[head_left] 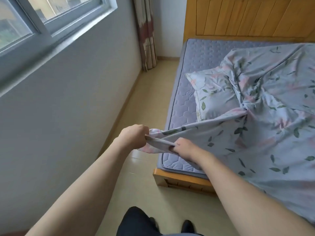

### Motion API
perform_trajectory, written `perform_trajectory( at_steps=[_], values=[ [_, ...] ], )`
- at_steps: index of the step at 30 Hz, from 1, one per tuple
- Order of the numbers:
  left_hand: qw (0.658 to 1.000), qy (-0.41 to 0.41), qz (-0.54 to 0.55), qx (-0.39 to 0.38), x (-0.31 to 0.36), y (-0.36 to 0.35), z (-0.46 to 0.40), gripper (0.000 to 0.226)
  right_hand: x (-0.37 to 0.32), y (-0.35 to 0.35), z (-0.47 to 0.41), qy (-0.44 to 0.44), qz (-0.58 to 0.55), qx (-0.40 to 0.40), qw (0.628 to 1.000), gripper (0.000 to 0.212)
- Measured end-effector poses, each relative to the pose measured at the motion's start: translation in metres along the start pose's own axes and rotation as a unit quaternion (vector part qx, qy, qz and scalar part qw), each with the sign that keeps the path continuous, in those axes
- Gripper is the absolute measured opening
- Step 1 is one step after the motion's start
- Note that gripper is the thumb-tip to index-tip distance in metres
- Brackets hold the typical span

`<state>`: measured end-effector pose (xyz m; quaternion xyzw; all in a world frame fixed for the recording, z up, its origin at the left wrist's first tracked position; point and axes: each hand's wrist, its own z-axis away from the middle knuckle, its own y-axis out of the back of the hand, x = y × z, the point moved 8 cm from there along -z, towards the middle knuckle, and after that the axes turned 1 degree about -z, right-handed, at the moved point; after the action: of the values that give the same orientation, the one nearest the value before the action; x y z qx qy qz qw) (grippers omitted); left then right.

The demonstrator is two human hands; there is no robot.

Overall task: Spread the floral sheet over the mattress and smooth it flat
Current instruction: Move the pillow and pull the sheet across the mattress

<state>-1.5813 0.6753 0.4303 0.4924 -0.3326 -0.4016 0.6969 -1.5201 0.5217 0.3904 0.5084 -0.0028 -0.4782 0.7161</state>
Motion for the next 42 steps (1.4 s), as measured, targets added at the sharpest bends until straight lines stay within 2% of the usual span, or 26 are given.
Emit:
perform_trajectory(
  at_steps=[1,3,5,6,8,9,10,11,13,14,16,19,20,22,25,27,29,31,34,36,39,40,42],
  values=[
    [0.999,0.026,-0.013,0.022,-0.017,-0.002,-0.004,0.038,-0.003,-0.005,-0.002,-0.023,-0.044,-0.033,0.998,0.02],
    [0.995,0.061,-0.002,0.073,-0.051,-0.008,-0.017,0.031,-0.003,-0.009,-0.003,-0.062,-0.128,-0.069,0.987,0.027],
    [0.981,0.099,0.117,0.117,-0.092,-0.012,-0.043,0.026,0.001,-0.008,-0.009,-0.122,-0.217,-0.089,0.964,0.016],
    [0.955,0.134,0.237,0.116,-0.109,-0.018,-0.045,0.024,0.006,-0.007,-0.008,-0.141,-0.24,-0.089,0.956,0.009],
    [0.863,0.146,0.476,0.088,-0.122,-0.018,-0.067,0.024,0.014,-0.001,-0.014,-0.219,-0.264,-0.091,0.935,0.03],
    [0.818,0.132,0.554,0.076,-0.122,-0.011,-0.073,0.025,0.013,0.002,-0.019,-0.242,-0.25,-0.096,0.933,0.041],
    [0.793,0.107,0.596,0.072,-0.123,0.0,-0.083,0.024,0.003,0.007,-0.025,-0.25,-0.214,-0.1,0.939,0.048],
    [0.777,0.076,0.621,0.075,-0.122,0.013,-0.089,0.024,-0.009,0.012,-0.032,-0.253,-0.192,-0.101,0.943,0.053],
    [0.777,0.008,0.626,0.068,-0.12,0.045,-0.103,0.021,-0.037,0.018,-0.055,-0.24,-0.166,-0.077,0.953,0.058],
    [0.788,-0.03,0.612,0.064,-0.112,0.057,-0.107,0.017,-0.048,0.025,-0.064,-0.212,-0.16,-0.05,0.963,0.054],
    [0.834,-0.115,0.537,0.059,-0.101,0.082,-0.111,0.009,-0.076,0.035,-0.083,-0.156,-0.217,0.041,0.963,0.038],
    [0.899,-0.236,0.363,0.06,-0.083,0.098,-0.11,0.022,-0.093,0.049,-0.093,-0.112,-0.284,0.168,0.937,0.006],
    [0.917,-0.262,0.295,0.054,-0.078,0.096,-0.109,0.025,-0.091,0.05,-0.093,-0.117,-0.283,0.182,0.935,0.012],
    [0.938,-0.292,0.183,0.037,-0.074,0.086,-0.108,0.034,-0.078,0.044,-0.097,-0.148,-0.252,0.157,0.943,0.014],
    [0.949,-0.306,0.078,0.005,-0.076,0.058,-0.109,0.04,-0.056,0.025,-0.105,-0.186,-0.183,0.049,0.964,0.008],
    [0.949,-0.315,0.012,-0.017,-0.077,0.034,-0.109,0.035,-0.046,0.012,-0.111,-0.192,-0.12,-0.027,0.974,0.011],
    [0.948,-0.314,-0.024,-0.043,-0.08,0.007,-0.11,0.027,-0.04,-0.005,-0.118,-0.198,-0.071,-0.08,0.974,0.007],
    [0.945,-0.311,-0.054,-0.089,-0.083,-0.028,-0.114,0.023,-0.029,-0.034,-0.126,-0.206,-0.035,-0.133,0.969,0.013],
    [0.933,-0.295,-0.099,-0.179,-0.091,-0.084,-0.12,0.022,-0.013,-0.088,-0.132,-0.224,-0.042,-0.193,0.954,0.02],
    [0.907,-0.295,-0.154,-0.259,-0.097,-0.127,-0.123,0.024,-0.001,-0.13,-0.135,-0.243,-0.077,-0.238,0.937,0.026],
    [0.829,-0.289,-0.253,-0.406,-0.115,-0.185,-0.123,0.036,0.01,-0.178,-0.136,-0.288,-0.13,-0.286,0.905,0.051],
    [0.809,-0.279,-0.262,-0.447,-0.121,-0.198,-0.127,0.04,0.011,-0.187,-0.141,-0.298,-0.155,-0.283,0.898,0.051],
    [0.797,-0.268,-0.251,-0.479,-0.127,-0.206,-0.14,0.04,0.008,-0.185,-0.154,-0.322,-0.215,-0.233,0.892,0.044]
  ],
)
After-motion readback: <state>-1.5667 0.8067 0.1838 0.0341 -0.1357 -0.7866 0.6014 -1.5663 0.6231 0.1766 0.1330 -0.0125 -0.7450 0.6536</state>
